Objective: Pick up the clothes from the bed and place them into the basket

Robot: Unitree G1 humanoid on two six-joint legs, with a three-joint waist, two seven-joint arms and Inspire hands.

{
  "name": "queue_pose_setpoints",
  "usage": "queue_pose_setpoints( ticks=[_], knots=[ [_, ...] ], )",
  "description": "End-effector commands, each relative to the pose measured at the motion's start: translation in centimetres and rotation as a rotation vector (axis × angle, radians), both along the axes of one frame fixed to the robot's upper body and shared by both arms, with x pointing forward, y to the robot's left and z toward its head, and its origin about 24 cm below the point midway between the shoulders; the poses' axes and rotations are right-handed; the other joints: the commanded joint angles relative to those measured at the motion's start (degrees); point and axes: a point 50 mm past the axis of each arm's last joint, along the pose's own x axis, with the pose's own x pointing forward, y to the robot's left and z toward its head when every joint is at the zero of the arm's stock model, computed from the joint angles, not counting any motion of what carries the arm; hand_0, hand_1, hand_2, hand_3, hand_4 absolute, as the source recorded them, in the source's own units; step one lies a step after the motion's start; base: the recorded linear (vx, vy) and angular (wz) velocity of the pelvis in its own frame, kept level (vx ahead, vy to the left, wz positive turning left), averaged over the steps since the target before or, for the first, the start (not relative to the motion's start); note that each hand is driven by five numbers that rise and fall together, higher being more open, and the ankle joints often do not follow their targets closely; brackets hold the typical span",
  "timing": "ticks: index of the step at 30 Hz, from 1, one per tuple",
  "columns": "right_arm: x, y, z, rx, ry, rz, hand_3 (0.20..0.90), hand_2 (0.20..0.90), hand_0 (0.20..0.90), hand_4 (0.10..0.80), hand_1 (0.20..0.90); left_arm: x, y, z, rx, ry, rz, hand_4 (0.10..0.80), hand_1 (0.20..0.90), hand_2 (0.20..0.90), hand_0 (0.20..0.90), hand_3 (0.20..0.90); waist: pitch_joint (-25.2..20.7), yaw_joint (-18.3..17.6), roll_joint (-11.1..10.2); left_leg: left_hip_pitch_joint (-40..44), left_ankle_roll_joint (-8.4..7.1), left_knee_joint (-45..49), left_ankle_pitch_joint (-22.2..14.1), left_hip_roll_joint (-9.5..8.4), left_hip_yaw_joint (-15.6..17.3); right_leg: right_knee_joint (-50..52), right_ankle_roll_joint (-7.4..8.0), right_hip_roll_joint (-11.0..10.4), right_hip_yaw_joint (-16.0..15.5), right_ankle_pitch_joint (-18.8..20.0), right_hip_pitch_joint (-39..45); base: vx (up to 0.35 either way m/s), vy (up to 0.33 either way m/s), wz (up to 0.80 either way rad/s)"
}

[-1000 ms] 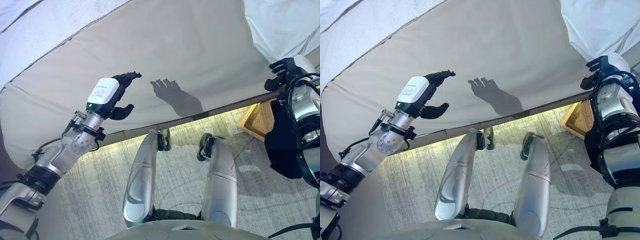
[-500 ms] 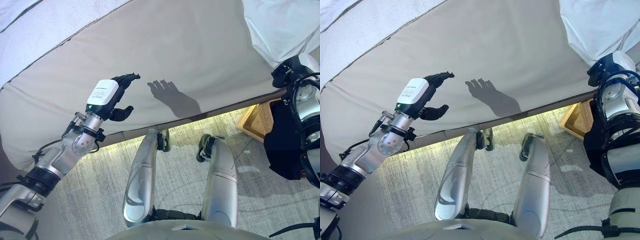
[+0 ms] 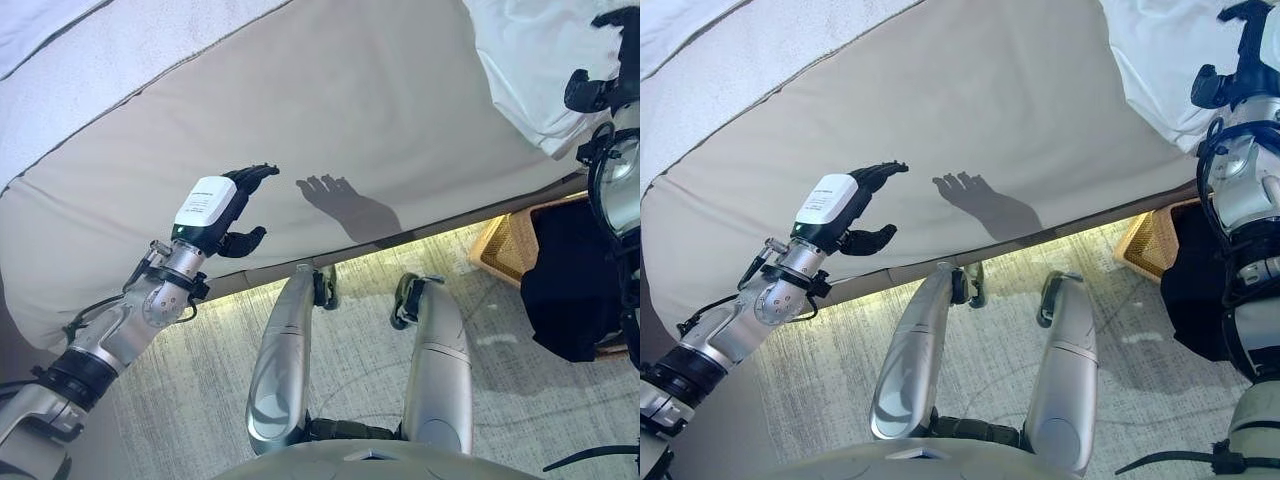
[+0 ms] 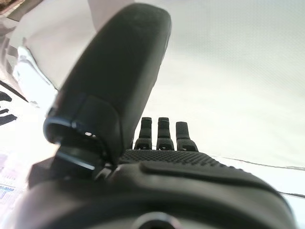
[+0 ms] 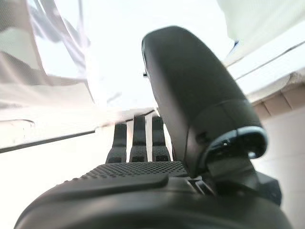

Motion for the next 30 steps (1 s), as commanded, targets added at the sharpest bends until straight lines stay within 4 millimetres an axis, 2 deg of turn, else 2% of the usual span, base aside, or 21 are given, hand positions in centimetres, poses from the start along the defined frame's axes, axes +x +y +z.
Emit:
queue_pose_setpoints(
  ticks=[1, 5, 6, 7, 8, 9, 10, 11, 21, 30],
  knots=[
    [-1.9, -1.0, 6.6, -0.094, -0.157, -0.057, 0.9, 0.9, 0.9, 0.8, 0.9, -0.4, -0.2, 3.7, -0.094, -0.2, -0.035, 0.8, 0.9, 0.9, 0.9, 0.9, -1.12, -0.69, -0.51, 2.95, 1.9, 3.45, -4.43, -1.41, 0.4, -1.11, 0.74, -0.29, -3.82, 1.52, 3.18, 0.0, 0.0, 0.0],
    [-1.4, -1.1, 6.7, -0.063, -0.08, -0.071, 0.9, 0.9, 0.9, 0.8, 0.9, -0.4, 0.0, 4.2, -0.106, -0.22, -0.03, 0.8, 0.9, 0.9, 0.9, 0.9, -1.12, -0.25, -0.22, 1.27, 1.9, 3.68, -4.38, -1.41, 0.4, -0.38, 0.63, -0.54, -3.96, 1.55, 1.38, 0.034, -0.043, 0.0],
    [-1.0, -1.1, 6.4, -0.039, -0.037, -0.076, 0.9, 0.9, 0.9, 0.8, 0.9, -0.4, -0.1, 4.1, -0.107, -0.216, -0.033, 0.8, 0.9, 0.9, 0.9, 0.9, -1.12, 0.12, 0.04, 1.02, 1.5, 4.8, -6.08, -1.55, 0.16, 1.07, 1.15, -0.59, -3.53, -0.02, 0.95, 0.078, -0.047, 0.04],
    [-0.8, -1.1, 6.5, -0.023, -0.013, -0.081, 0.9, 0.9, 0.9, 0.8, 0.9, -0.4, -0.1, 4.2, -0.108, -0.217, -0.032, 0.8, 0.9, 0.9, 0.9, 0.9, -1.12, 0.24, 0.18, 0.43, 1.47, 4.82, -6.1, -1.55, 0.17, 1.3, 1.11, -0.68, -3.58, -0.01, 0.28, 0.083, -0.055, 0.04],
    [-0.7, -1.1, 6.5, -0.006, 0.007, -0.084, 0.9, 0.9, 0.9, 0.8, 0.9, -0.4, -0.1, 4.2, -0.11, -0.218, -0.032, 0.8, 0.9, 0.9, 0.9, 0.9, -1.12, 0.33, 0.33, -0.07, 1.43, 4.83, -6.02, -1.55, 0.14, 1.5, 1.09, -0.79, -3.62, -0.01, -0.28, -0.061, -0.026, 0.04],
    [-0.7, -1.1, 6.8, -0.006, -0.002, -0.083, 0.9, 0.9, 0.9, 0.8, 0.9, -0.4, -0.1, 4.4, -0.11, -0.227, -0.031, 0.8, 0.9, 0.9, 0.9, 0.9, -1.12, 0.29, 0.3, -1.04, 1.77, 4.02, -4.34, -1.45, 0.42, 0.62, 0.47, -0.93, -4.13, 1.51, -1.14, 0.028, -0.034, 0.04],
    [-0.5, -1.3, 6.5, 0.016, 0.045, -0.091, 0.9, 0.9, 0.9, 0.8, 0.9, -0.5, -0.2, 4.3, -0.118, -0.222, -0.037, 0.8, 0.9, 0.9, 0.9, 0.9, -1.12, 0.6, 0.65, -1.32, 1.26, 5.24, -6.06, -1.71, 0.03, 2.07, 1.12, -0.93, -3.6, -0.06, -1.66, 0.0, 0.0, 0.0],
    [-0.3, -1.2, 6.5, 0.024, 0.054, -0.086, 0.9, 0.9, 0.9, 0.8, 0.9, -0.6, -0.2, 4.3, -0.123, -0.23, -0.043, 0.8, 0.9, 0.9, 0.9, 0.9, -1.12, 0.82, 0.91, -2.05, 1.3, 5.09, -5.99, -1.97, -0.11, 2.15, 1.13, -0.85, -3.5, 0.15, -2.55, 0.095, -0.033, 0.0],
    [0.1, -1.6, 7.1, 0.086, 0.088, -0.112, 0.9, 0.9, 0.9, 0.8, 0.9, -0.9, -1.0, 5.8, -0.173, -0.322, -0.079, 0.8, 0.9, 0.9, 0.9, 0.9, -1.12, 2.75, 2.28, -10.8, 2.03, 7.47, -6.2, -2.92, -0.65, 5.82, 1.35, -1.25, -3.5, 0.28, -11.88, -0.012, -0.043, 0.02],
    [-0.6, -2.3, 8.9, 0.112, 0.068, -0.146, 0.9, 0.9, 0.9, 0.8, 0.9, -1.4, -1.0, 5.9, -0.156, -0.334, -0.084, 0.8, 0.9, 0.9, 0.9, 0.9, -1.12, 3.78, 2.67, -17.6, 2.11, 11.7, -6.59, -4.01, -1.15, 10.17, 1.51, -2.04, -3.68, -0.11, -18.11, -0.011, -0.024, 0.03]
  ],
)
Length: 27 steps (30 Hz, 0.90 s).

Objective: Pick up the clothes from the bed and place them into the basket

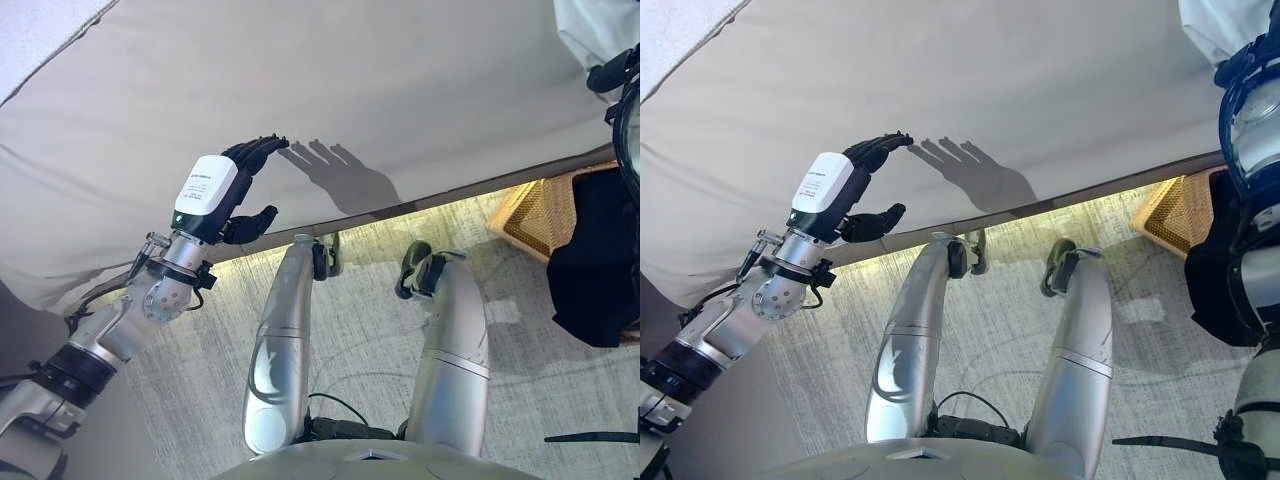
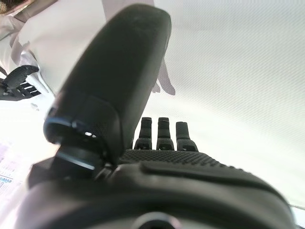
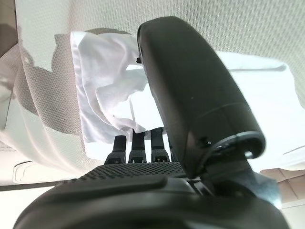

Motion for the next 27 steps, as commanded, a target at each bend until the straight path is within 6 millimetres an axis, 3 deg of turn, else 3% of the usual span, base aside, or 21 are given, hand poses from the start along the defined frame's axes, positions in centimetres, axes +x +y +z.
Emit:
queue_pose_setpoints(
  ticks=[1, 2, 3, 16, 27],
  knots=[
    [-1.6, -1.2, 3.1, -0.022, -0.072, -0.036, 0.815, 0.827, 0.827, 0.715, 0.827, -0.9, -0.2, 3.8, -0.089, -0.2, -0.04, 0.8, 0.9, 0.9, 0.9, 0.9, -1.05, 1.3, 2.55, 1.93, 2.72, 2.69, -6.18, -3.89, -0.3, 0.22, 2.44, -0.63, -4.84, 0.96, 2.02, 0.008, 0.005, -0.04],
    [-1.7, -1.3, 3.4, -0.021, -0.091, -0.034, 0.244, 0.338, 0.338, 0.144, 0.338, -0.9, -0.1, 3.9, -0.088, -0.203, -0.043, 0.8, 0.9, 0.9, 0.9, 0.9, -1.05, 1.33, 2.45, 1.83, 2.7, 2.92, -6.19, -3.94, -0.33, 0.21, 2.54, -0.63, -4.99, 1.1, 2.09, 0.009, 0.006, -0.06],
    [-1.8, -1.5, 3.4, -0.024, -0.091, -0.035, 0.2, 0.3, 0.3, 0.1, 0.3, -1.0, -0.1, 3.9, -0.087, -0.203, -0.044, 0.8, 0.9, 0.9, 0.9, 0.9, -1.05, 1.35, 2.35, 1.96, 2.67, 2.94, -6.15, -3.92, -0.34, 0.14, 2.6, -0.64, -5.13, 1.2, 2.32, 0.013, 0.004, -0.05],
    [-2.3, -3.1, 0.8, 0.01, -0.027, -0.008, 0.2, 0.3, 0.3, 0.1, 0.3, -1.6, 0.6, 3.9, -0.075, -0.175, -0.067, 0.8, 0.9, 0.9, 0.9, 0.9, -1.05, 0.34, 0.17, 11.81, 2.08, -0.56, -6.17, -1.47, 0.74, -6.06, 3.5, 0.02, -5.78, 2.85, 12.78, 0.02, 0.038, -0.02],
    [-2.8, -4.5, -1.4, 0.063, 0.036, 0.0, 0.2, 0.3, 0.3, 0.1, 0.3, -0.9, 0.7, 4.4, -0.061, -0.15, -0.061, 0.8, 0.9, 0.9, 0.9, 0.9, -1.05, -1.1, -2.57, 27.73, 2.08, -11.58, -2.69, -0.13, 1.87, -16.16, 3.01, -0.23, -5.86, 6.28, 27.92, 0.014, 0.073, -0.06]
  ],
)
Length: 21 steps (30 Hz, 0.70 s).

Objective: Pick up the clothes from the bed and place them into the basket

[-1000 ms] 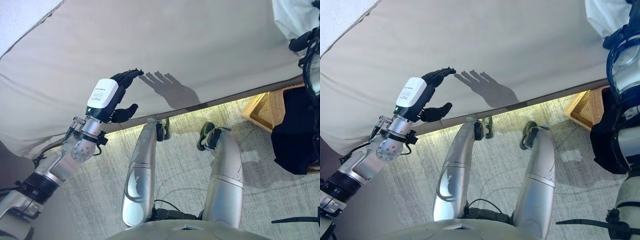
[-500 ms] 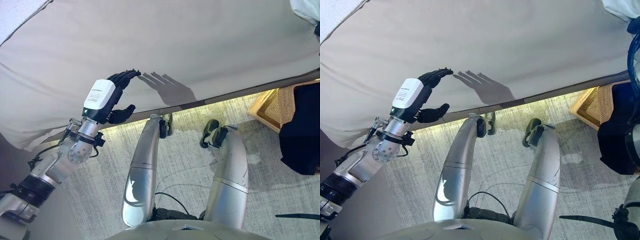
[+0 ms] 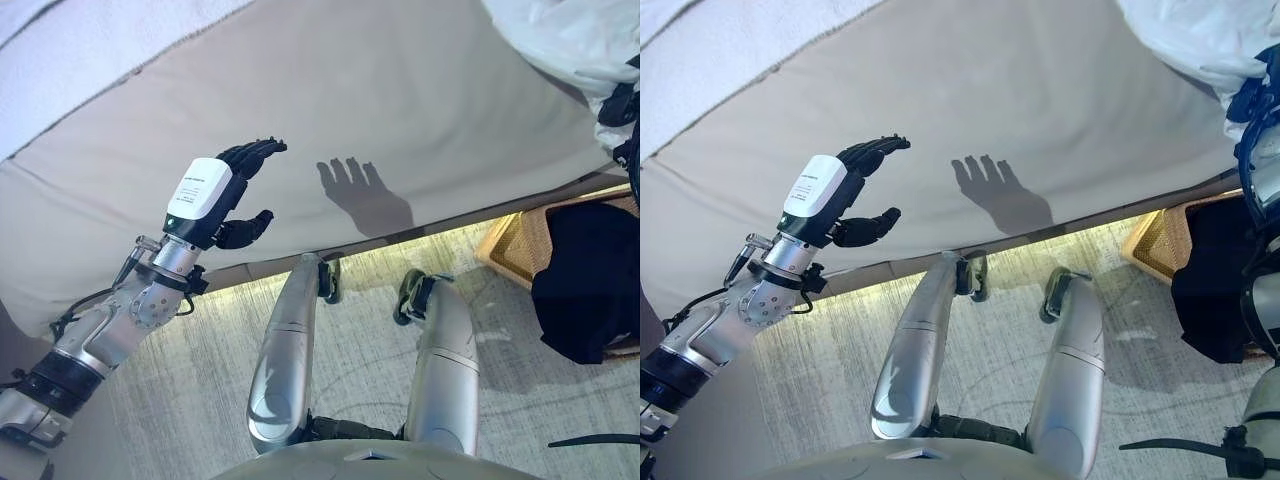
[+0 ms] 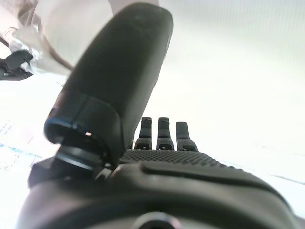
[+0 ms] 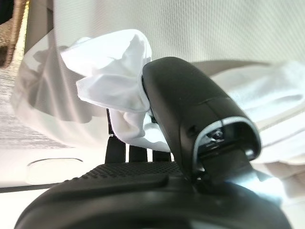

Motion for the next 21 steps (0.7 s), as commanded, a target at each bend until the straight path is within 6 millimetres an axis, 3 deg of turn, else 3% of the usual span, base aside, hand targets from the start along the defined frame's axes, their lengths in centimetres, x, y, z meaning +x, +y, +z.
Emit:
queue_pose_setpoints(
  ticks=[1, 10, 18, 21],
  knots=[
    [-1.7, -1.3, 4.3, -0.025, -0.16, -0.013, 0.2, 0.3, 0.3, 0.1, 0.3, -0.2, 0.2, 3.8, -0.068, -0.14, -0.034, 0.8, 0.9, 0.9, 0.9, 0.9, -1.12, -0.74, -2.92, 11.34, 0.46, -6.87, -0.65, -0.13, 1.35, -6.82, 0.89, -1.42, -5.16, 4.85, 9.66, 0.068, 0.078, -0.04],
    [-2.7, -2.5, 3.3, 0.061, -0.183, 0.008, 0.2, 0.3, 0.3, 0.1, 0.3, 0.6, 0.0, 3.3, -0.045, -0.098, -0.016, 0.8, 0.9, 0.9, 0.9, 0.9, -5.79, -1.13, -6.21, 23.19, 0.19, -18.04, 1.17, 0.77, 1.52, -17.61, 1.7, -0.78, -6.46, 7.26, 22.01, 0.074, 0.083, -0.06],
    [-6.1, -5.3, 2.2, 0.117, -0.177, -0.035, 0.2, 0.3, 0.3, 0.1, 0.3, 0.8, 0.5, 2.3, -0.046, -0.041, 0.002, 0.8, 0.9, 0.9, 0.9, 0.9, -14.35, -3.75, -10.3, 37.6, -1.59, -37.75, 6.2, 0.15, 3.19, -38.97, 4.91, 4.24, -4.82, 12.66, 36.01, 0.117, 0.039, -0.06],
    [-6.9, -5.9, 1.6, 0.12, -0.149, -0.05, 0.2, 0.3, 0.3, 0.1, 0.3, 1.0, 0.6, 2.0, -0.031, -0.031, 0.003, 0.8, 0.9, 0.9, 0.9, 0.9, -16.53, -4.62, -11.02, 40.21, -2.01, -42.65, 8.17, -0.04, 3.5, -43.88, 5.67, 5.17, -4.23, 14.68, 38.35, 0.078, 0.0, -0.1]
  ],
)
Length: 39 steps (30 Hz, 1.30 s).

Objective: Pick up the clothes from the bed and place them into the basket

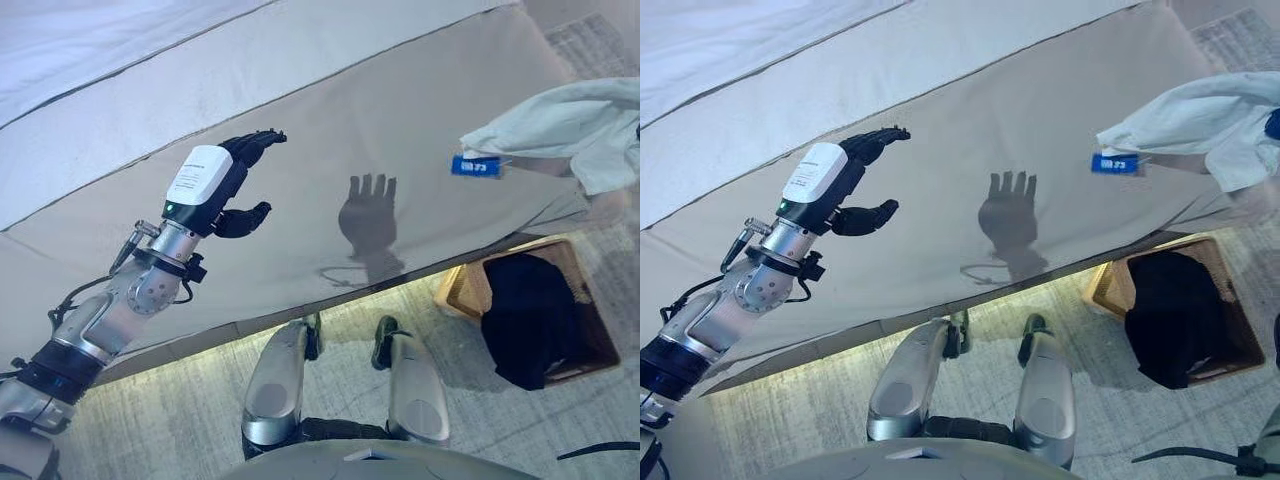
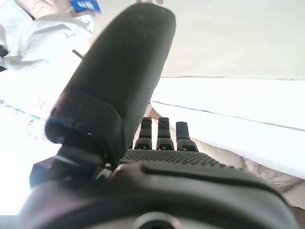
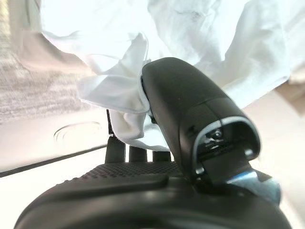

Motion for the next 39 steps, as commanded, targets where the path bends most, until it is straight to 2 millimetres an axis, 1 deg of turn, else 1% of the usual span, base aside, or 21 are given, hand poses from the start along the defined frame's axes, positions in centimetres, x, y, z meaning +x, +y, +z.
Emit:
queue_pose_setpoints(
  ticks=[1, 6, 10, 12, 15, 18, 21, 26, 28, 29, 30, 31, 33, 34, 35, 36, 39],
  knots=[
    [-2.2, -1.3, 2.9, -0.124, -0.034, -0.045, 0.2, 0.3, 0.3, 0.1, 0.3, 0.0, 0.5, 0.8, -0.058, -0.064, -0.002, 0.8, 0.9, 0.9, 0.9, 0.9, -14.07, -2.19, -3.7, 2.89, -1.58, -6.38, 0.46, 2.23, -0.05, -6.76, 1.46, 1.68, -1.15, 4.03, 1.95, 0.04, 0.023, -0.16],
    [-3.1, -1.7, 3.0, -0.121, -0.024, -0.046, 0.2, 0.3, 0.3, 0.1, 0.3, 0.5, 0.8, -0.2, -0.058, -0.021, 0.019, 0.8, 0.9, 0.9, 0.9, 0.9, -17.75, -4.76, -3.72, 6.66, -2.17, -13.04, 2.9, 2.09, 0.73, -11.9, 2.71, 2.82, 1.23, 6.78, 4.0, 0.047, 0.049, -0.18],
    [-4.0, -2.1, 2.5, -0.114, -0.023, -0.043, 0.2, 0.3, 0.3, 0.1, 0.3, 0.9, 0.8, -0.7, -0.072, 0.002, 0.039, 0.8, 0.9, 0.9, 0.9, 0.9, -19.75, -6.44, -3.73, 8.79, -2.31, -16.15, 3.59, 2.24, 1.7, -14.31, 3.23, 3.48, 2.69, 7.91, 5.0, 0.046, 0.023, -0.14],
    [-4.4, -2.1, 2.0, -0.116, -0.026, -0.024, 0.2, 0.3, 0.3, 0.1, 0.3, 1.1, 1.2, -1.0, -0.098, 0.008, 0.069, 0.8, 0.9, 0.9, 0.9, 0.9, -20.62, -8.04, -3.65, 9.69, -2.45, -17.4, 3.77, 2.28, 2.53, -15.39, 3.45, 3.9, 3.67, 8.44, 5.16, 0.031, 0.026, -0.12],
    [-5.0, -2.0, 0.7, -0.116, -0.019, -0.009, 0.2, 0.3, 0.3, 0.1, 0.3, 1.1, 1.5, -1.4, -0.126, 0.014, 0.097, 0.8, 0.9, 0.9, 0.9, 0.9, -21.19, -9.51, -3.75, 10.17, -2.16, -17.68, 3.51, 2.07, 3.19, -15.85, 3.38, 4.55, 5.11, 8.57, 5.07, 0.01, 0.02, -0.23],
    [-5.9, -1.7, -1.8, -0.102, -0.004, 0.005, 0.2, 0.3, 0.3, 0.1, 0.3, 1.4, 1.3, -1.5, -0.136, 0.002, 0.109, 0.8, 0.9, 0.9, 0.9, 0.9, -21.04, -11.43, -4.13, 10.14, -1.92, -16.99, 2.93, 2.22, 4.28, -16.14, 3.55, 5.14, 6.87, 9.16, 4.26, -0.042, 0.012, -0.2],
    [-6.4, -1.7, -2.7, -0.087, 0.013, 0.007, 0.2, 0.3, 0.3, 0.1, 0.3, 1.6, 1.0, -1.6, -0.141, -0.008, 0.112, 0.8, 0.9, 0.9, 0.9, 0.9, -20.95, -11.96, -4.28, 10.31, -1.82, -16.9, 2.59, 2.27, 4.88, -16.54, 3.72, 5.4, 7.6, 9.5, 4.09, -0.037, 0.011, -0.25],
    [-6.9, -1.7, -5.4, -0.05, 0.095, 0.024, 0.2, 0.3, 0.3, 0.1, 0.3, 1.8, 1.1, -1.8, -0.149, -0.011, 0.127, 0.8, 0.9, 0.9, 0.9, 0.9, -21.06, -13.13, -4.34, 10.55, -1.57, -15.88, 1.78, 2.44, 5.95, -16.19, 3.81, 5.64, 8.54, 9.49, 3.79, -0.001, 0.003, -0.09],
    [-7.5, -1.7, -7.4, -0.002, 0.147, 0.026, 0.2, 0.3, 0.3, 0.1, 0.3, 1.9, 1.1, -1.6, -0.149, -0.011, 0.13, 0.8, 0.9, 0.9, 0.9, 0.9, -20.92, -13.66, -4.37, 10.31, -1.41, -14.69, 1.15, 2.64, 6.47, -15.81, 3.76, 5.67, 8.84, 9.49, 3.43, -0.03, -0.01, -0.14],
    [-7.5, -1.7, -8.2, 0.022, 0.169, 0.027, 0.2, 0.3, 0.3, 0.1, 0.3, 2.0, 0.9, -1.5, -0.147, -0.008, 0.127, 0.8, 0.9, 0.9, 0.9, 0.9, -20.88, -13.81, -4.35, 10.25, -1.36, -14.38, 0.96, 2.68, 6.67, -15.73, 3.74, 5.67, 8.89, 9.53, 3.28, -0.032, -0.013, -0.11],
    [-7.6, -1.7, -8.6, 0.036, 0.181, 0.028, 0.2, 0.3, 0.3, 0.1, 0.3, 2.1, 0.9, -1.5, -0.145, -0.007, 0.127, 0.8, 0.9, 0.9, 0.9, 0.9, -20.86, -13.88, -4.36, 10.25, -1.37, -14.23, 0.86, 2.74, 6.74, -15.69, 3.76, 5.66, 8.9, 9.58, 3.2, -0.017, -0.013, -0.06],
    [-7.5, -1.6, -9.5, 0.059, 0.211, 0.033, 0.2, 0.3, 0.3, 0.1, 0.3, 2.2, 0.8, -1.6, -0.147, -0.003, 0.125, 0.8, 0.9, 0.9, 0.9, 0.9, -20.85, -13.95, -4.24, 10.33, -1.38, -13.98, 0.7, 2.79, 6.93, -15.79, 3.79, 5.62, 8.93, 9.7, 3.23, -0.004, -0.009, -0.04],
    [-7.4, -1.5, -10.0, 0.074, 0.229, 0.036, 0.2, 0.3, 0.3, 0.1, 0.3, 2.2, 0.8, -1.6, -0.15, -0.001, 0.126, 0.8, 0.9, 0.9, 0.9, 0.9, -20.86, -14.04, -4.2, 10.41, -1.38, -13.81, 0.56, 2.8, 7.04, -15.95, 3.8, 5.6, 9.06, 9.8, 3.31, 0.001, -0.005, -0.02],
    [-7.4, -1.3, -11.1, 0.118, 0.251, 0.04, 0.2, 0.3, 0.3, 0.1, 0.3, 2.3, 0.6, -1.7, -0.153, 0.008, 0.128, 0.8, 0.9, 0.9, 0.9, 0.9, -20.96, -14.15, -4.08, 10.6, -1.36, -13.69, 0.38, 2.82, 7.26, -16.16, 3.83, 5.53, 9.17, 9.92, 3.4, 0.013, -0.017, -0.04],
    [-7.4, -1.3, -11.8, 0.144, 0.261, 0.042, 0.2, 0.3, 0.3, 0.1, 0.3, 2.3, 0.6, -1.8, -0.153, 0.012, 0.129, 0.8, 0.9, 0.9, 0.9, 0.9, -21.0, -14.21, -3.98, 10.79, -1.39, -13.69, 0.3, 2.87, 7.42, -16.26, 3.83, 5.54, 9.22, 9.97, 3.45, 0.01, -0.014, -0.05],
    [-7.3, -1.3, -11.8, 0.144, 0.261, 0.043, 0.2, 0.3, 0.3, 0.1, 0.3, 2.3, 0.6, -1.8, -0.153, 0.012, 0.13, 0.8, 0.9, 0.9, 0.9, 0.9, -20.99, -14.22, -3.99, 10.81, -1.39, -13.69, 0.3, 2.87, 7.44, -16.27, 3.83, 5.54, 9.23, 9.98, 3.47, 0.01, -0.015, -0.07],
    [-7.5, -0.9, -15.0, 0.237, 0.333, 0.031, 0.2, 0.3, 0.3, 0.1, 0.3, 2.4, 0.0, -2.0, -0.146, 0.025, 0.107, 0.8, 0.9, 0.9, 0.9, 0.9, -21.13, -13.93, -3.3, 11.27, -1.51, -13.97, 0.32, 3.01, 7.76, -16.67, 3.84, 5.54, 9.16, 10.1, 3.73, 0.007, -0.036, -0.08]
  ],
)
